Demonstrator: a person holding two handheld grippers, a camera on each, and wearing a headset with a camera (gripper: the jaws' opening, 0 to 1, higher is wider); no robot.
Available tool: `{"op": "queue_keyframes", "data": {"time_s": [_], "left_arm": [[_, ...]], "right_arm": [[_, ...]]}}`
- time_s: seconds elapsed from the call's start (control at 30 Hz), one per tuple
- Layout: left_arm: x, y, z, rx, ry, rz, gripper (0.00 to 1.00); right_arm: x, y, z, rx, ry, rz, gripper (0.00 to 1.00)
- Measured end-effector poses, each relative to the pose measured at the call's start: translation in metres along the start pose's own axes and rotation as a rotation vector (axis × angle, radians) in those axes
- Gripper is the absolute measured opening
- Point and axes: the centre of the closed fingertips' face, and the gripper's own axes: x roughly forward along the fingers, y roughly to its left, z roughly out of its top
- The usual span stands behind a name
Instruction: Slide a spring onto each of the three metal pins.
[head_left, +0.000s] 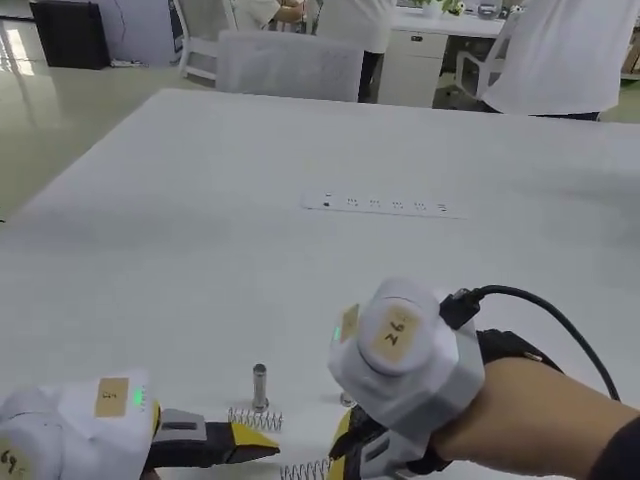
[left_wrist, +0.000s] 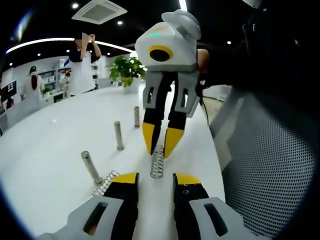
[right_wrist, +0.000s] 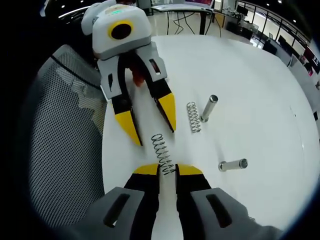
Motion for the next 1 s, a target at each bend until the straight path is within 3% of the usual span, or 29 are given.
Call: {"op": "queue_keyframes", "data": {"time_s": [0.43,0.73,1.0], "left_arm": [[0.0052,-0.0020,-0.0014,0.020,-0.003,-0.018,0.03],[0.0064,-0.0055,-0.0025,0.038,0.004,-0.030,0.02],[0.0054,-0.0079,0.0060,0.030,-0.026,-0.041,0.02]], "right_arm": [[0.0043,0.0040,0.0030,0.018,-0.006,0.014,0.09],[0.0072,0.0078,-0.0012,0.004,-0.004,0.039,0.10],[0.0092,0.0081,-0.0053,0.004,0.000,0.047,0.13]]}}
